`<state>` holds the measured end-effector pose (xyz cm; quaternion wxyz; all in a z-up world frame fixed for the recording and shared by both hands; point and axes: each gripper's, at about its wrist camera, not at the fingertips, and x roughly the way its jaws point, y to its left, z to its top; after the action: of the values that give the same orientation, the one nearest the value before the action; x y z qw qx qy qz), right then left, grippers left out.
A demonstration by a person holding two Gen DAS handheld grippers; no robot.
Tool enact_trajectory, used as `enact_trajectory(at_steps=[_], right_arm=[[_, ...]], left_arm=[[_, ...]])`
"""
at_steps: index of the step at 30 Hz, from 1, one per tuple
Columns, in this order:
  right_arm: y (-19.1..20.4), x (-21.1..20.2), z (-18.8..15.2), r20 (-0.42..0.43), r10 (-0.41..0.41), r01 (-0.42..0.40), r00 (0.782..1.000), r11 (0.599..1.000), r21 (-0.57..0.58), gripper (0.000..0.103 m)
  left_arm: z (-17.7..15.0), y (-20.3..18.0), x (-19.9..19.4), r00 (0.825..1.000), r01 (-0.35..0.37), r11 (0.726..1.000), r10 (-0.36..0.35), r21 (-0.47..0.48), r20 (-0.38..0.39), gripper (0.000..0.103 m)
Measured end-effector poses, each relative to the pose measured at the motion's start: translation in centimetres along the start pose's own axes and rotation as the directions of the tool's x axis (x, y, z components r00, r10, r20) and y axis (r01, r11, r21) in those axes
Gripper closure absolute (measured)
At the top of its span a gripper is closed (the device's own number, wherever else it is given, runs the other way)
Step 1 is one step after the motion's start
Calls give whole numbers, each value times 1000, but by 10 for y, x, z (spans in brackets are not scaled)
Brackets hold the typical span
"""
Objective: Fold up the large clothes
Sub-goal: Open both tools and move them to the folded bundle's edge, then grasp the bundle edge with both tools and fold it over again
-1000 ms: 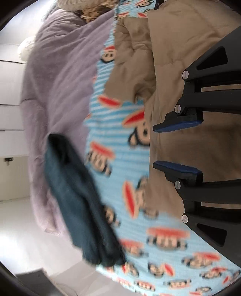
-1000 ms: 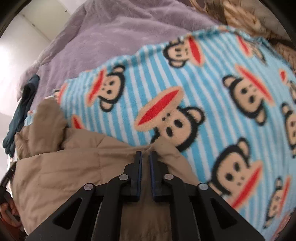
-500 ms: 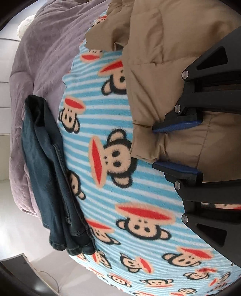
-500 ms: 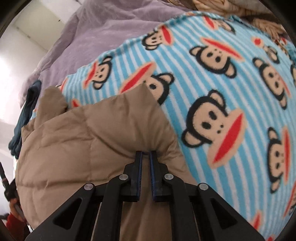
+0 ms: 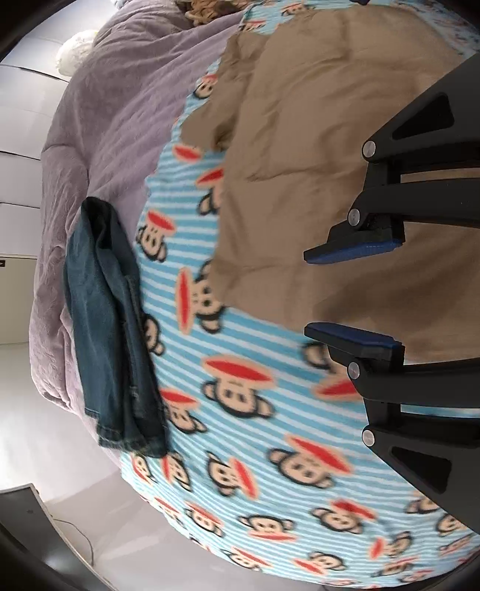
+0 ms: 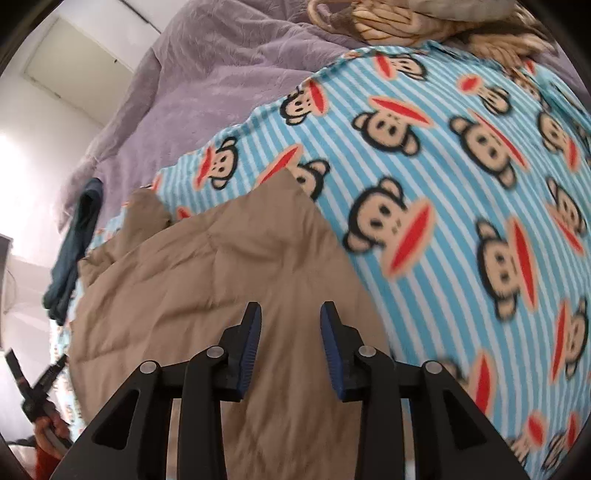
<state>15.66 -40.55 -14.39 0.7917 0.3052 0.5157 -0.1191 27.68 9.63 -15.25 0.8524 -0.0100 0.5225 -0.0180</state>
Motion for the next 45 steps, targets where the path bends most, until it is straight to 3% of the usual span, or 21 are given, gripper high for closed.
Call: enact_trajectory(at_steps=[5, 7, 11, 12, 14, 18, 20, 24, 27, 35, 41, 45], right_arm=[[-2, -19, -38, -35, 56, -54, 998, 998, 42, 58], [-3, -25, -54, -50, 73, -71, 996, 996, 49, 48], [-4, -31, -80, -73, 104, -98, 992, 992, 81, 42], [-5, -31, -87, -83, 108, -101, 991, 991, 91, 40], [-5, -31, -99, -104, 116, -105, 988, 989, 104, 36], [-7, -29, -111, -119, 134, -118, 984, 984, 131, 34], [-8, -25, -114, -128, 144, -125, 981, 981, 147, 20], [-10, -17, -122, -136, 192, -165, 972, 969, 185, 19], [-11, -8, -128, -132, 257, -222, 957, 947, 232, 0], [-18, 17, -138, -118, 407, -337, 906, 861, 380, 0], [-20, 35, -144, -105, 466, -380, 878, 815, 437, 0], [-20, 48, -146, -90, 503, -414, 860, 789, 454, 0]], left_arm=[[-40, -8, -22, 999, 23, 1000, -23, 2, -45, 68], [-54, -12, -27, 997, 48, 999, -48, -4, -69, 68], [-80, -19, -33, 991, 78, 997, -81, -27, -102, 67], [-87, -20, -34, 990, 79, 996, -83, -37, -113, 40], [-97, -23, -39, 992, 75, 996, -81, -56, -97, 10], [-110, -29, -41, 990, 83, 996, -86, -40, -108, 10], [-115, -30, -40, 988, 93, 995, -98, -46, -120, 10], [-121, -22, -36, 979, 140, 984, -155, -114, -134, 10], [-126, -15, -29, 965, 189, 965, -217, -179, -149, 10], [-142, 9, -23, 924, 326, 885, -373, -333, -88, 10], [-147, 18, 0, 911, 341, 848, -404, -405, -79, 10], [-141, 18, 14, 895, 375, 806, -444, -459, -49, 10]])
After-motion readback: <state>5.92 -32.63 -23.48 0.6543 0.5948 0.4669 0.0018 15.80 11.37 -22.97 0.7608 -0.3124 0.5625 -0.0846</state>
